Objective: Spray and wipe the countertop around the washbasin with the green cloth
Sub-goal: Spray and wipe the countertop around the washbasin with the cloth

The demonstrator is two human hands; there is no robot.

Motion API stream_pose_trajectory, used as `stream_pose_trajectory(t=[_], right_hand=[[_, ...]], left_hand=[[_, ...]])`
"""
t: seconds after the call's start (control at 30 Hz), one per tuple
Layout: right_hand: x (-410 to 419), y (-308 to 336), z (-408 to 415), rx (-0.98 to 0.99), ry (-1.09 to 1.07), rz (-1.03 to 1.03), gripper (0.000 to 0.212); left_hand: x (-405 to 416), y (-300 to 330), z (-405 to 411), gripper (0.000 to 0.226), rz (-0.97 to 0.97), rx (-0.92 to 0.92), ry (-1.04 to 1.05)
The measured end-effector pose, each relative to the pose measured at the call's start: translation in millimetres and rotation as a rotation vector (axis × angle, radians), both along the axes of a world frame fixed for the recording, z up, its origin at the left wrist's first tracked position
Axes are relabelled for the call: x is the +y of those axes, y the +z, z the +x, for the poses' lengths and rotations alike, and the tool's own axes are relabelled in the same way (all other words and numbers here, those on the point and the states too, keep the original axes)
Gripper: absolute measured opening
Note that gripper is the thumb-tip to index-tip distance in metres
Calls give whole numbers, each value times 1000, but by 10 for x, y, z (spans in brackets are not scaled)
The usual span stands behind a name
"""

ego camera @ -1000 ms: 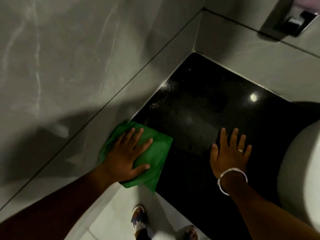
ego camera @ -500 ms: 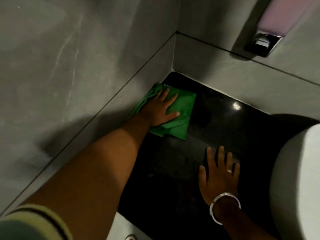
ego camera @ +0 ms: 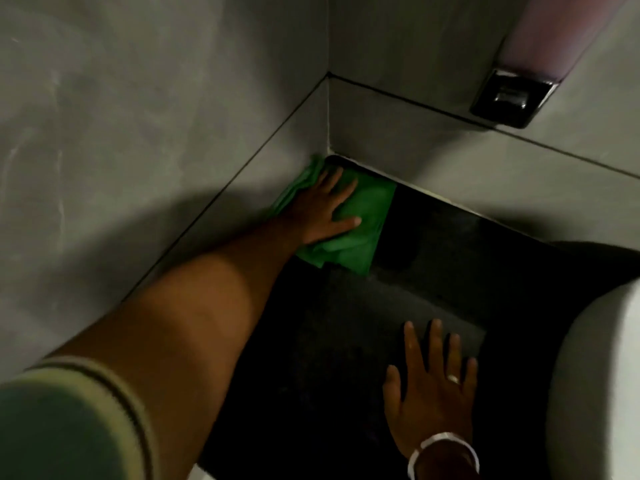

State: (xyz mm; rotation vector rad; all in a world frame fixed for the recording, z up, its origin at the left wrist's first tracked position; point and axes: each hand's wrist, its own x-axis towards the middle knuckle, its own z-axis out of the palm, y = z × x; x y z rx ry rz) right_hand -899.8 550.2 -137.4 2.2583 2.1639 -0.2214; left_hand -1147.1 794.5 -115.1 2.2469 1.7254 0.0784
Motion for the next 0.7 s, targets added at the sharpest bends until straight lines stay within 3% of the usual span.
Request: stream_pose_trajectory(t=[0.1, 0.27, 0.4, 0.63, 0.7], right_hand=[[26, -25, -7, 0, 8, 32, 71], [9, 80, -22, 24, 5, 6, 68], [1, 131, -52, 56, 6, -16, 68], [-38, 233, -48, 93, 19, -84, 68], [-26, 231, -58, 98, 14, -73, 68]], left_hand=[[409, -42, 124, 107, -24, -54, 34], [198, -31, 101, 104, -26, 1, 64], [-590, -38, 94, 105, 7, 43, 125], [-2865, -13, -243, 101, 0, 65, 91], [-2918, -23, -341, 102, -22, 59, 48]])
